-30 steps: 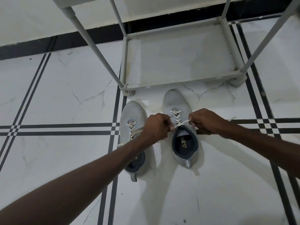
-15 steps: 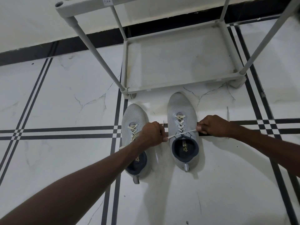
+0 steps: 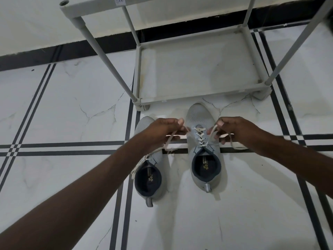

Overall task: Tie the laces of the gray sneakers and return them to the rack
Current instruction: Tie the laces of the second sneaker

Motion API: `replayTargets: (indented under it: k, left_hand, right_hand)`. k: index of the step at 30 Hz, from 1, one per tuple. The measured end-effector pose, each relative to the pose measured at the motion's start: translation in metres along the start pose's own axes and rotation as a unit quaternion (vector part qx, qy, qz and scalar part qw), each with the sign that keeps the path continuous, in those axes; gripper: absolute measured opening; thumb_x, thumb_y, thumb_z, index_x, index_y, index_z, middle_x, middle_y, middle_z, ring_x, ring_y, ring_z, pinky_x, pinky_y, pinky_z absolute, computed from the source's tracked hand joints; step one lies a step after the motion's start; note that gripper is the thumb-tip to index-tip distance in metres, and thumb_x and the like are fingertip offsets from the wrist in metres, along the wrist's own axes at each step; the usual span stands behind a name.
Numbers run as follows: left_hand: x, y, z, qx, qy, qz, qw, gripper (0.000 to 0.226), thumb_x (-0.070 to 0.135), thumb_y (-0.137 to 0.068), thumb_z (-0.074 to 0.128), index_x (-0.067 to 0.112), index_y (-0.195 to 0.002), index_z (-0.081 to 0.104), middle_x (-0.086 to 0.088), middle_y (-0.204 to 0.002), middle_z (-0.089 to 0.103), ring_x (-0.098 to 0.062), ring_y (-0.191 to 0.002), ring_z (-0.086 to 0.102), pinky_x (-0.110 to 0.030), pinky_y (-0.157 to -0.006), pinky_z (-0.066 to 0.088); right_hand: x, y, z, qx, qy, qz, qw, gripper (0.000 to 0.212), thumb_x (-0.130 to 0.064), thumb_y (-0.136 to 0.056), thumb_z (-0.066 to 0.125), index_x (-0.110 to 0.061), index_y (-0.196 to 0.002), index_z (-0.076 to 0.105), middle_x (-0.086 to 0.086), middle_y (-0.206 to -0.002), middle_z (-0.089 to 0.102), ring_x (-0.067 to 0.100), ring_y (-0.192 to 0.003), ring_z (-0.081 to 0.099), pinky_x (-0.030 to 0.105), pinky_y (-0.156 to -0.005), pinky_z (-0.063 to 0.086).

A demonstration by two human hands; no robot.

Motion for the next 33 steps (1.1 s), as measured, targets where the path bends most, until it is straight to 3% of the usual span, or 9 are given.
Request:
replayTargets:
  k: [2,4,7,11,16,20,26,29,33]
  left_hand:
    - [0.002,-0.009,0.013,-0.025,0.051,-0.007,0.998,0.033,0.04,-0.098,0.053,0.011,-0.084,0.06,-0.009,-0.11,0.076,-0.024,-0.114,0.069,-0.034,-0.091,0.056]
    - [0.002,-0.02,0.023,-0.005,0.096,-0.019,0.995,0.035,0.046,-0.095,0.057,0.013,-0.083,0.059,-0.01,-0.094,0.075,-0.03,-0.109,0.07,-0.045,-0.1,0.052]
    - [-0.001,-0.034,0.034,0.04,0.103,-0.017,0.994,0.028,0.038,-0.099,0.055,0.014,-0.084,0.063,-0.003,-0.071,0.06,-0.023,-0.077,0.067,-0.043,-0.087,0.056]
    - [-0.009,-0.048,0.044,0.055,0.031,-0.002,0.998,0.022,0.009,-0.1,0.048,0.015,-0.097,0.069,-0.001,-0.069,0.059,-0.014,-0.056,0.052,-0.029,-0.063,0.05]
    - [-0.023,-0.048,0.048,0.022,0.024,0.001,0.999,0.021,-0.008,-0.096,0.049,0.007,-0.103,0.062,-0.011,-0.083,0.065,-0.014,-0.058,0.054,-0.026,-0.058,0.053]
    - [-0.03,-0.049,0.044,0.035,0.079,-0.006,0.996,0.027,-0.006,-0.093,0.058,-0.007,-0.119,0.054,-0.02,-0.088,0.068,-0.018,-0.066,0.063,-0.029,-0.065,0.06]
    - [-0.038,-0.047,0.047,0.032,0.148,-0.019,0.988,0.007,0.002,-0.091,0.064,-0.001,-0.093,0.07,-0.018,-0.088,0.072,-0.017,-0.071,0.071,-0.026,-0.075,0.062]
    - [-0.042,-0.044,0.049,-0.007,0.17,-0.033,0.985,0.015,0.013,-0.094,0.063,0.001,-0.099,0.071,-0.017,-0.092,0.072,-0.019,-0.08,0.071,-0.026,-0.08,0.059]
    - [-0.043,-0.041,0.058,-0.004,0.122,-0.028,0.992,0.019,0.022,-0.092,0.068,0.004,-0.1,0.069,-0.017,-0.085,0.066,-0.018,-0.074,0.06,-0.024,-0.071,0.049]
  right_hand:
    - [0.0,-0.003,0.007,-0.017,-0.03,-0.003,0.999,0.028,-0.023,-0.102,0.043,-0.005,-0.091,0.06,0.011,-0.108,0.075,0.022,-0.083,0.063,0.036,-0.073,0.05]
    - [0.002,-0.006,0.009,-0.014,-0.021,-0.006,1.0,0.025,-0.02,-0.103,0.041,-0.007,-0.091,0.059,0.015,-0.1,0.075,0.02,-0.073,0.058,0.034,-0.065,0.047]
    - [0.006,-0.008,0.013,0.001,0.02,-0.016,1.0,0.021,-0.014,-0.102,0.042,-0.009,-0.095,0.061,0.012,-0.085,0.067,0.014,-0.059,0.05,0.031,-0.057,0.043]
    - [0.009,-0.009,0.018,0.019,0.081,-0.054,0.995,0.02,-0.009,-0.101,0.043,-0.019,-0.108,0.059,0.007,-0.077,0.064,0.013,-0.055,0.048,0.027,-0.05,0.04]
    - [0.007,-0.015,0.027,0.049,0.19,-0.102,0.975,0.037,0.003,-0.095,0.038,-0.025,-0.113,0.053,0.011,-0.081,0.069,0.012,-0.048,0.053,0.025,-0.049,0.047]
    - [0.011,-0.018,0.028,0.053,0.234,-0.112,0.964,0.04,0.004,-0.095,0.04,-0.029,-0.114,0.053,0.006,-0.076,0.069,0.018,-0.046,0.061,0.037,-0.052,0.056]
    - [0.01,-0.02,0.028,0.073,0.191,-0.092,0.975,0.031,-0.003,-0.094,0.052,-0.031,-0.105,0.058,0.007,-0.066,0.069,0.019,-0.042,0.059,0.032,-0.044,0.049]
    - [0.012,-0.022,0.028,0.073,0.168,-0.081,0.98,0.023,-0.009,-0.093,0.057,-0.03,-0.103,0.059,0.004,-0.057,0.068,0.018,-0.041,0.059,0.029,-0.041,0.047]
    - [0.017,-0.024,0.03,0.053,0.135,-0.057,0.988,0.016,-0.014,-0.095,0.059,-0.027,-0.103,0.056,0.009,-0.062,0.07,0.018,-0.043,0.058,0.027,-0.041,0.046]
Point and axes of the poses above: each hand's wrist, its own y-axis away from the middle knuckle, its own z-axis out of the palm, x = y × z, the point moved 2 cm from there along -y, towards the middle knuckle
